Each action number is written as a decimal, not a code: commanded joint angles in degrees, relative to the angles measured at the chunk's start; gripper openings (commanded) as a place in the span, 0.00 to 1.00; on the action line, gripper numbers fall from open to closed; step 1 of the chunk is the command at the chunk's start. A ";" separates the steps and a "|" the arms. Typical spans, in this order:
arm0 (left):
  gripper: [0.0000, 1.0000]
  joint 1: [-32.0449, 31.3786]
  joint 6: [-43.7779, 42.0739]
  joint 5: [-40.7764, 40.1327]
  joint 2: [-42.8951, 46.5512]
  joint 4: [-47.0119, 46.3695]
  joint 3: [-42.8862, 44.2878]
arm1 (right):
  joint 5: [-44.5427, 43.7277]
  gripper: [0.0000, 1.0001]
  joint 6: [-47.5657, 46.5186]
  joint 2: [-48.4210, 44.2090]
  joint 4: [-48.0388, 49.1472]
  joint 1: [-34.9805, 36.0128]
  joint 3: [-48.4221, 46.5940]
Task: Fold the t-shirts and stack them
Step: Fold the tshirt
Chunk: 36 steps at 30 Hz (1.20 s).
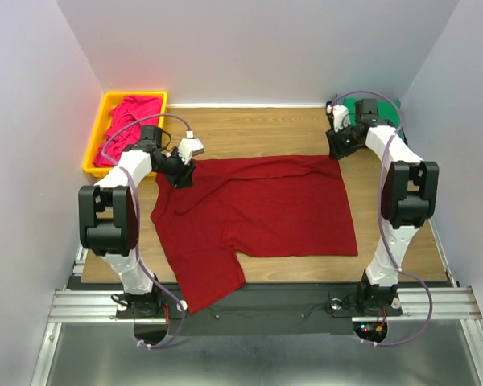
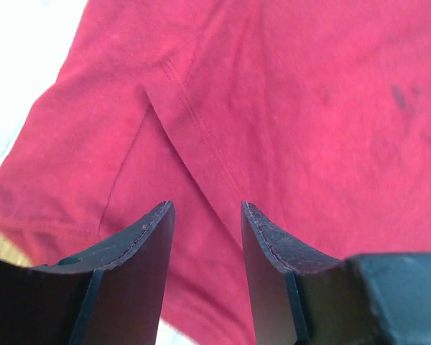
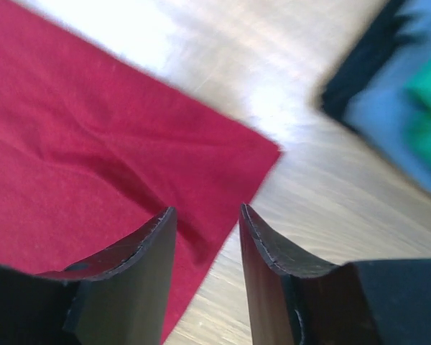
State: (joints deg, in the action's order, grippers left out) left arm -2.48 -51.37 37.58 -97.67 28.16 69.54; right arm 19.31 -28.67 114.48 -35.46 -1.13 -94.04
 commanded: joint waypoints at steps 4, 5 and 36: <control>0.54 0.11 9.44 5.48 -8.13 -0.57 9.56 | 0.82 0.50 -6.66 4.70 -6.63 1.04 -1.94; 0.54 0.02 9.62 6.01 -9.02 -0.65 10.61 | 0.56 0.50 -7.28 4.96 -7.33 1.04 -1.94; 0.10 -3.32 12.36 10.49 -17.12 -0.84 15.54 | -1.47 0.54 -19.67 2.95 -14.28 0.95 -0.53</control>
State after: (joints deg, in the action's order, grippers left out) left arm -5.54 -38.09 45.43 -116.18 25.36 82.85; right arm 18.44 -45.60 121.10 -47.05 -0.25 -94.04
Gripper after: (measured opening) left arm 0.148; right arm 0.528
